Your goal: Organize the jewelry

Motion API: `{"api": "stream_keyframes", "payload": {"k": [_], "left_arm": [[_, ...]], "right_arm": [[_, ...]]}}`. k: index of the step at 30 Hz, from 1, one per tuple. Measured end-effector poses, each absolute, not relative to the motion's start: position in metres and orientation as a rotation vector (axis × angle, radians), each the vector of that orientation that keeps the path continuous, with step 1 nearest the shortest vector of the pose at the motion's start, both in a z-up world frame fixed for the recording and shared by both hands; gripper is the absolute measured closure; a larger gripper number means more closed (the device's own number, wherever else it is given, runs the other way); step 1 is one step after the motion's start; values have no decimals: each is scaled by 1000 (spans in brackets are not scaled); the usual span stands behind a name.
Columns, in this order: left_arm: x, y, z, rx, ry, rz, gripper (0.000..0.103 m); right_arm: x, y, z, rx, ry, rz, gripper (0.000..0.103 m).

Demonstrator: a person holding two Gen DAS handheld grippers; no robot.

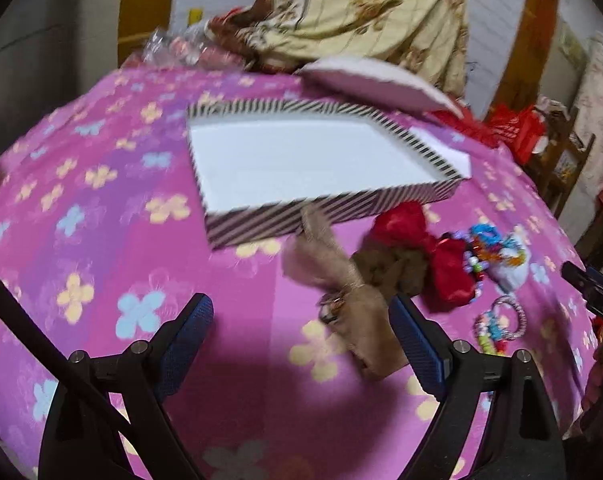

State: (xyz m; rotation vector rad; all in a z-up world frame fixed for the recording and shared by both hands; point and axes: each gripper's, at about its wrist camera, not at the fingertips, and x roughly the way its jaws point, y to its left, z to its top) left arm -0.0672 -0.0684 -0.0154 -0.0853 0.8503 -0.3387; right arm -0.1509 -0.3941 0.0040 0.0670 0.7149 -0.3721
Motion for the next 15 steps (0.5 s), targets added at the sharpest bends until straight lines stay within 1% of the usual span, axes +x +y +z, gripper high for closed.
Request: {"api": "stream_keyframes", "payload": {"k": [2, 4, 9, 15], "left_arm": [[-66, -65, -19, -86, 864, -318, 27], [-66, -63, -19, -89, 857, -303, 25], [-71, -63, -9, -84, 791, -313, 25], [-71, -72, -9, -30, 799, -327, 25]], "right_arm": [[-152, -392, 6, 56, 704, -366, 2], [-153, -389, 7, 27, 701, -374, 2], [-154, -387, 5, -6, 699, -372, 2], [-152, -388, 1, -25, 715, -382, 2]]}}
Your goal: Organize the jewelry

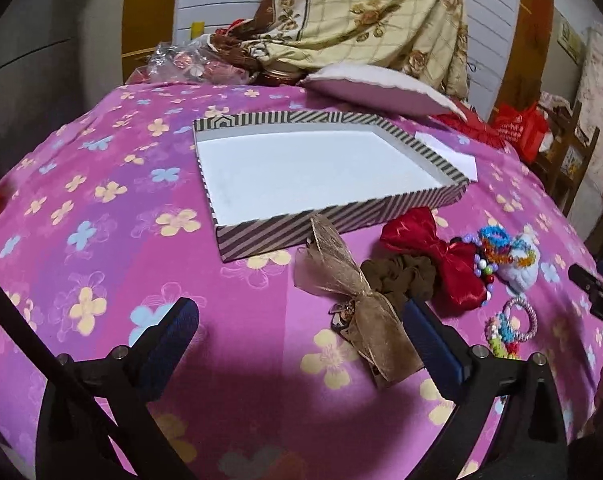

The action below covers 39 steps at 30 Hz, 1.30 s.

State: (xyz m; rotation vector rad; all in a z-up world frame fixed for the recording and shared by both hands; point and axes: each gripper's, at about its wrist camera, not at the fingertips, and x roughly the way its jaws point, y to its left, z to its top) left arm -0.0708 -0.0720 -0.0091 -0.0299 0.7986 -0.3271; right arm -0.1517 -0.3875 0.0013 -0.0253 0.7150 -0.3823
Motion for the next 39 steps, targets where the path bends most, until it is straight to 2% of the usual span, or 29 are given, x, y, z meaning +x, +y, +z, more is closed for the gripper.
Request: {"api": "stream_keyframes", "payload": {"k": [6, 39], "left_arm": [[-71, -82, -16, 10, 858, -345, 26], [-69, -81, -23, 11, 898, -338, 26]], "right_arm": [[-151, -384, 1, -51, 711, -380, 2], [-153, -386, 6, -54, 684, -391, 2]]}}
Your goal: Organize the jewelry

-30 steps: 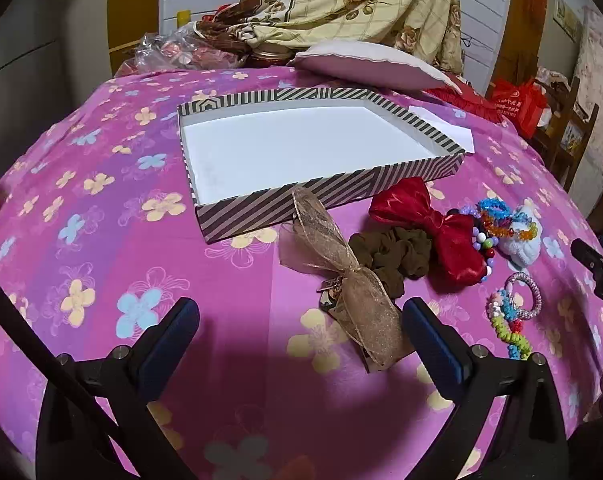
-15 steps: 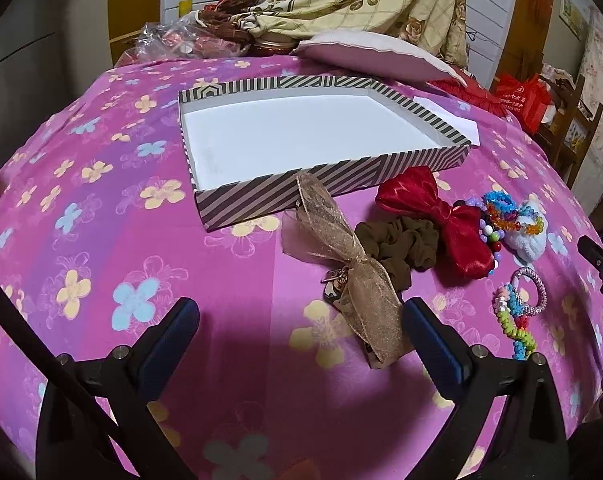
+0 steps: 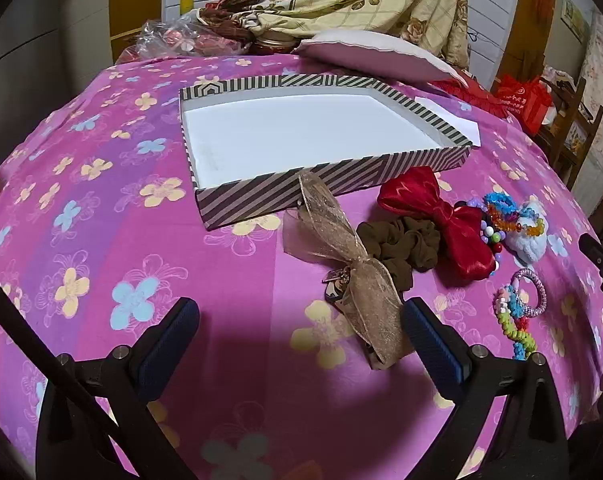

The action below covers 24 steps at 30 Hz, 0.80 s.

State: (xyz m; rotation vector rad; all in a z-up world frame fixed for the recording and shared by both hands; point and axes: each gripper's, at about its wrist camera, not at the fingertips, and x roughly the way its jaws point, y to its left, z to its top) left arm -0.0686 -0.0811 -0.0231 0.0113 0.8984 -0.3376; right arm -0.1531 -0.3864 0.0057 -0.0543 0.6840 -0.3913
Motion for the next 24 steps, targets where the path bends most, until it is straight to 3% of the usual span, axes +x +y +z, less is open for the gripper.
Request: {"api": "stream_keyframes", "payload": {"k": [24], "left_arm": [[-69, -80, -18, -17, 884, -365, 26]], "right_arm": [[-151, -387, 2, -54, 697, -413, 2]]}}
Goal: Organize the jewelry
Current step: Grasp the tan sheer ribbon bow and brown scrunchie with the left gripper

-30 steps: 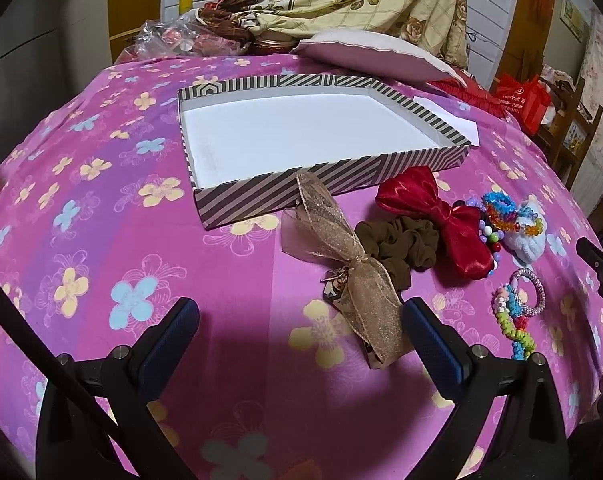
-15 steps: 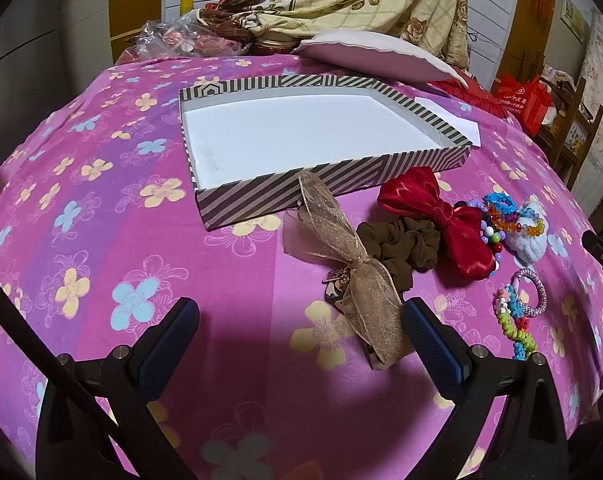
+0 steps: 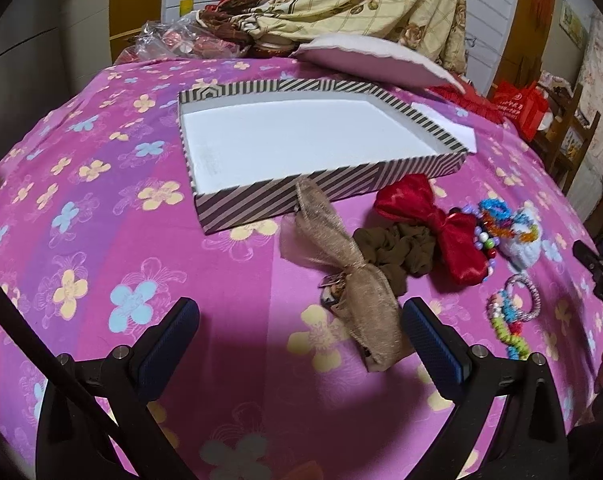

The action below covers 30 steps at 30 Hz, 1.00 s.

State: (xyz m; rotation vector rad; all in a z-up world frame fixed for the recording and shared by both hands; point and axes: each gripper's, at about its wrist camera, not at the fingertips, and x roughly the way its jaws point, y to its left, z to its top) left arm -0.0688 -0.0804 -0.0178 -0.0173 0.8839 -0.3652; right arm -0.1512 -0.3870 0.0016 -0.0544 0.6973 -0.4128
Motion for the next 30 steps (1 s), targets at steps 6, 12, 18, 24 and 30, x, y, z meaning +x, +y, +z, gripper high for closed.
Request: {"api": "stream_keyframes", "payload": {"k": [6, 12, 18, 24, 30], "left_arm": [[-56, -104, -16, -40, 880, -444, 26], [-37, -111, -31, -14, 932, -398, 52], [-57, -114, -26, 72, 901, -427, 103], [-70, -81, -22, 42, 918, -351, 103], [-64, -83, -31, 25, 951, -340, 99]], "right_arm": [[-150, -386, 2, -38, 695, -409, 2], [-151, -386, 1, -52, 697, -410, 2], [-154, -389, 7, -16, 667, -405, 2], [-158, -366, 25, 83, 537, -105, 2], [-114, -309, 6, -20, 623, 133, 6]]}}
